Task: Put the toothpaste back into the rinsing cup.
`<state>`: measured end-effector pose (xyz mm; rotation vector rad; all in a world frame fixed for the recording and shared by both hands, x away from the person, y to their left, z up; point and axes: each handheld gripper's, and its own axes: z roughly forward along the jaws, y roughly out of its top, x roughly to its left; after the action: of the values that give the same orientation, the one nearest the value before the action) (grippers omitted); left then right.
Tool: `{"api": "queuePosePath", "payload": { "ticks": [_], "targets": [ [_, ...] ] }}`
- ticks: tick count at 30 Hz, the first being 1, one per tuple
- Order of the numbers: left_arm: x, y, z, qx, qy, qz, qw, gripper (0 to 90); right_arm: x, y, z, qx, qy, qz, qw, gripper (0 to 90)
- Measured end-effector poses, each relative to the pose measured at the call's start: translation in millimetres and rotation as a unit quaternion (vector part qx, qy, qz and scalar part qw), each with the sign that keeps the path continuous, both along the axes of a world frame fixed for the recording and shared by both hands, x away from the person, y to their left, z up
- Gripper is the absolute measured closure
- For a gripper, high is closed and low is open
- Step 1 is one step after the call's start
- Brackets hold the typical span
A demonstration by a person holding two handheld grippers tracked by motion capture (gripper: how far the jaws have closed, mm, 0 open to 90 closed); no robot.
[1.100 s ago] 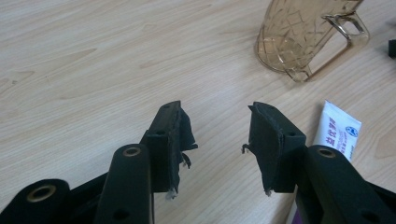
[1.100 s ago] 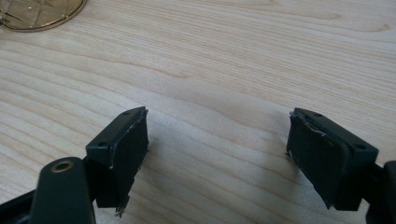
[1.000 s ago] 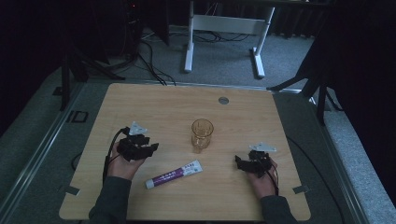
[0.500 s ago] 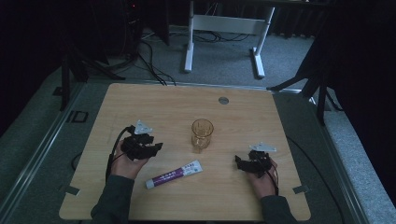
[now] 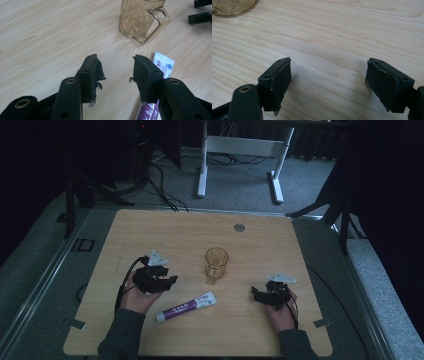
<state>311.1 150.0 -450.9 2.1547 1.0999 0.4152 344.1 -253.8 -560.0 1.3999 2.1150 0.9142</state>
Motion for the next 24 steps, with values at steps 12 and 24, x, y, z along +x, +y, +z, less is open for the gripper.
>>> {"api": "queuePosePath", "payload": {
  "ticks": [12,24],
  "targets": [
    [-4.1,-7.5,3.3,0.019,0.009,-0.021,0.9996,54.4,0.0,0.0,0.0,0.0,0.0,0.0,1.0,20.5],
    [-8.2,-12.6,5.9,0.031,0.02,-0.037,0.9986,54.5,0.0,0.0,0.0,0.0,0.0,0.0,1.0,20.5]
  ]
}}
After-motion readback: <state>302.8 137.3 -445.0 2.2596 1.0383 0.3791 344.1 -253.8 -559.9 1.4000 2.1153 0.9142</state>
